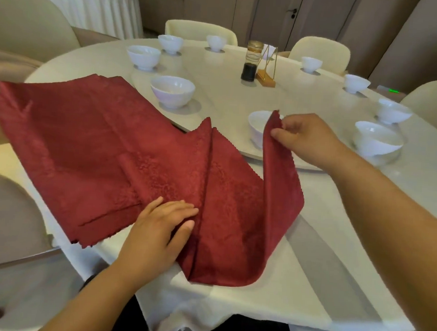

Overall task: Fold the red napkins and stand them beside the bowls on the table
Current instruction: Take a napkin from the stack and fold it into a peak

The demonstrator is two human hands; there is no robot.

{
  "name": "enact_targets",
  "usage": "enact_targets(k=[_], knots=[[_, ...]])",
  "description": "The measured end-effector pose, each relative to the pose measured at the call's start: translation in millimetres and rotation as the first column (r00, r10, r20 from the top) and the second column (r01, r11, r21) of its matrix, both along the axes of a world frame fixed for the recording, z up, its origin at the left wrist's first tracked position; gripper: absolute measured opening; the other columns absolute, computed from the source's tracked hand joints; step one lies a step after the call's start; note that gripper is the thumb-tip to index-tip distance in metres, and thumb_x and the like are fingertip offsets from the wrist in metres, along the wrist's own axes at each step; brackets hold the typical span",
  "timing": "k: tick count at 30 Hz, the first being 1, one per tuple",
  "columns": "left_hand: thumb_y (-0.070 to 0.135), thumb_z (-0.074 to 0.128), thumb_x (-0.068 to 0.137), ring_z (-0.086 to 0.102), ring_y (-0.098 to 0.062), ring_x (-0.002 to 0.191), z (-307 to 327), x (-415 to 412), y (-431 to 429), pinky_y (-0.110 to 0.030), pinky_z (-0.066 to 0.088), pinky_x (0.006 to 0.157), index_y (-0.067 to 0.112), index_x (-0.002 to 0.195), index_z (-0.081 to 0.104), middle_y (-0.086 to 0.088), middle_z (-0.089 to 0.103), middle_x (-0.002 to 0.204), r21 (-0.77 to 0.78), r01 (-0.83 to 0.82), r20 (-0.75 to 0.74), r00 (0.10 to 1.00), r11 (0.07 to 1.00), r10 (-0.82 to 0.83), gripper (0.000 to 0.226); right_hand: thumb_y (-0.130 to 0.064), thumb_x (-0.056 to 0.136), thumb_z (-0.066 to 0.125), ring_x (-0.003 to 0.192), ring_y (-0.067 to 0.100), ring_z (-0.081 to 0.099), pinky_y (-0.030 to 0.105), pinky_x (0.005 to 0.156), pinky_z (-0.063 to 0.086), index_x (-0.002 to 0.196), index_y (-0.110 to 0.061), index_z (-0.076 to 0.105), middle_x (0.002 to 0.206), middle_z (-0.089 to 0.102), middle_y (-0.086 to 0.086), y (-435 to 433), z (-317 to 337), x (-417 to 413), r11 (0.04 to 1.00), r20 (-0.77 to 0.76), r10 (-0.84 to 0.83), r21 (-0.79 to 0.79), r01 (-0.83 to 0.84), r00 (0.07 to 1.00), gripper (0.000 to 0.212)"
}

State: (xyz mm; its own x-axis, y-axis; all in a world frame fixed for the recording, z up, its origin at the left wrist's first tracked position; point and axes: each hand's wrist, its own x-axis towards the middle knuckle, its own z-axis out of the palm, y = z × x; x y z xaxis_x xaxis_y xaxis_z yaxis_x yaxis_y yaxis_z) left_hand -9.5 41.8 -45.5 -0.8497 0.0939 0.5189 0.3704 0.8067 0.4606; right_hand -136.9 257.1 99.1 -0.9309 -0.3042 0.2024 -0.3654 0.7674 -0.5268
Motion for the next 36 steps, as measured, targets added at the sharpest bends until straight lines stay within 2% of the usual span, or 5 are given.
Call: enact_targets(k=[4,7,19,27,36], knots=[[0.041,0.033,0.093,0.046,-0.008,0.108,1.1,-0.2,0.6,-0.026,0.022,0.098,0.014,0.101,0.070,0.001,0.070,0.101,0.020,-0.009,-0.015,1.000,1.000,0.010,0.047,-0.020,0.091,0.048,0.083,0.024,0.052,0.026,0.066,0.031,0.066,-0.013,0.052,0.068,0.049,-0.002,-60.4,-18.7,-32.8,0.976,-0.085,-0.025,0.213,0.043,0.996,0.026],[0.051,0.017,0.097,0.046,-0.008,0.109,2.0,1.6,-0.2,-0.028,0.022,0.100,0.014,0.104,0.069,0.002,0.069,0.102,0.035,0.004,0.006,1.000,0.999,-0.004,0.064,-0.020,0.092,0.045,0.096,0.030,0.055,0.028,0.069,0.034,0.089,-0.007,0.062,0.094,0.062,0.010,-85.5,-35.2,-48.6,0.946,-0.099,-0.060,0.312,0.089,0.993,0.022],[0.061,0.020,0.092,0.048,-0.006,0.109,-5.2,-0.8,-3.1,-0.036,0.025,0.101,0.017,0.109,0.065,0.004,0.068,0.105,0.003,0.046,0.025,0.999,0.999,-0.046,0.065,-0.022,0.097,0.036,0.110,0.029,0.045,0.031,0.084,0.033,0.112,-0.008,0.058,0.092,0.054,0.010,-103.7,-60.5,-67.0,0.797,-0.204,-0.047,0.582,0.159,0.978,0.030],[0.052,0.047,0.071,0.046,-0.005,0.112,-8.3,-1.8,-2.4,-0.038,0.023,0.102,0.028,0.121,0.046,0.010,0.065,0.112,-0.065,0.066,-0.015,0.998,0.996,-0.067,0.055,-0.022,0.097,0.038,0.111,0.029,0.044,0.029,0.071,0.028,0.106,-0.004,0.059,0.108,0.059,0.013,-104.9,-70.1,-78.4,0.828,-0.211,-0.058,0.536,0.165,0.976,0.029],[0.050,0.047,0.065,0.047,-0.007,0.108,-10.8,-4.3,-1.5,-0.041,0.026,0.098,0.024,0.101,0.071,0.008,0.068,0.104,-0.144,0.073,0.024,0.997,0.987,-0.071,0.050,-0.021,0.096,0.041,0.118,0.030,0.042,0.033,0.088,0.036,0.129,-0.008,0.046,0.129,0.048,0.013,-103.6,-73.3,-79.6,0.899,-0.150,-0.122,0.403,0.173,0.981,0.036]])
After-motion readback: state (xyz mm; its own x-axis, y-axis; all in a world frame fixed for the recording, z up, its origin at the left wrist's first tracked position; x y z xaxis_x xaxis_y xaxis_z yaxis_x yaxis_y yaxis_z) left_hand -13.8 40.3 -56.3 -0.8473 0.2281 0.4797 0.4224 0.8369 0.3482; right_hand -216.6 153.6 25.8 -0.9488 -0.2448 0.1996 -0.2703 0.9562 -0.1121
